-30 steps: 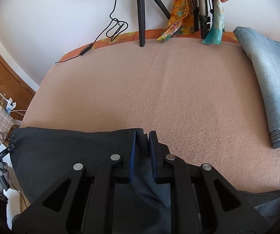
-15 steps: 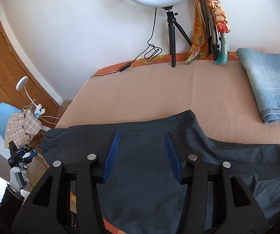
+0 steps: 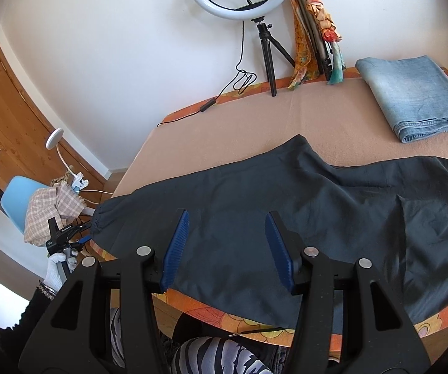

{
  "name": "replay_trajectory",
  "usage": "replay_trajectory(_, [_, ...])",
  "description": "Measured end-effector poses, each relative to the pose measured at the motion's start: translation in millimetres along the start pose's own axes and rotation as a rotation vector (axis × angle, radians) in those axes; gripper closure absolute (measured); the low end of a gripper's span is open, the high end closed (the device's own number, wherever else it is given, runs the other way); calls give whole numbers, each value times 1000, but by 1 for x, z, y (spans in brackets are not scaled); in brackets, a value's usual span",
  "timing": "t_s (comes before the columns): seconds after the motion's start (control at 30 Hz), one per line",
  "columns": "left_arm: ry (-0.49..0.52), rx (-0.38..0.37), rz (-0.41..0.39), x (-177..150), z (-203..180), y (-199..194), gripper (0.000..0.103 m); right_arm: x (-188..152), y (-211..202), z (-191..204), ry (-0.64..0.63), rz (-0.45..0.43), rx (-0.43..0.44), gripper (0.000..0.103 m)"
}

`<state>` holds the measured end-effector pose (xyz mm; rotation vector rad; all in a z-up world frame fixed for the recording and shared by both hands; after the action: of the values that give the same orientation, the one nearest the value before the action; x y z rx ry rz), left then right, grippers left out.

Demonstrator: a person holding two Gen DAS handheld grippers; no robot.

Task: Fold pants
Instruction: 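Grasp the dark pants waistband with the left tool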

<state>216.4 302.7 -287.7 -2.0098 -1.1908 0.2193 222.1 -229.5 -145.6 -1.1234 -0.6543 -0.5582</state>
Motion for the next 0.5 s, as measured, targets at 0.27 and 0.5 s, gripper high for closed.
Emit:
replay_trajectory(0.27, [23,-16,-33,0,-6,5,52,-2,-12,-7,35,-11,-19,49])
replay_trajectory(0.5, [40,-9,-73,0,-5,4,65,-2,-8,2,33,-6,-5,49])
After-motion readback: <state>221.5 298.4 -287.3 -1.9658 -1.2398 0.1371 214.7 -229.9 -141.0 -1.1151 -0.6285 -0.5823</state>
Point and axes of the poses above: each gripper's, at about its wrist camera, not at the fingertips, and y roughly the way its jaws point, z to its left, x to its top, the point moved 8 cm from there along y, roughly the way its jaws point, and after that the axes turned 13 degrees about -y, right-handed, at the moved point
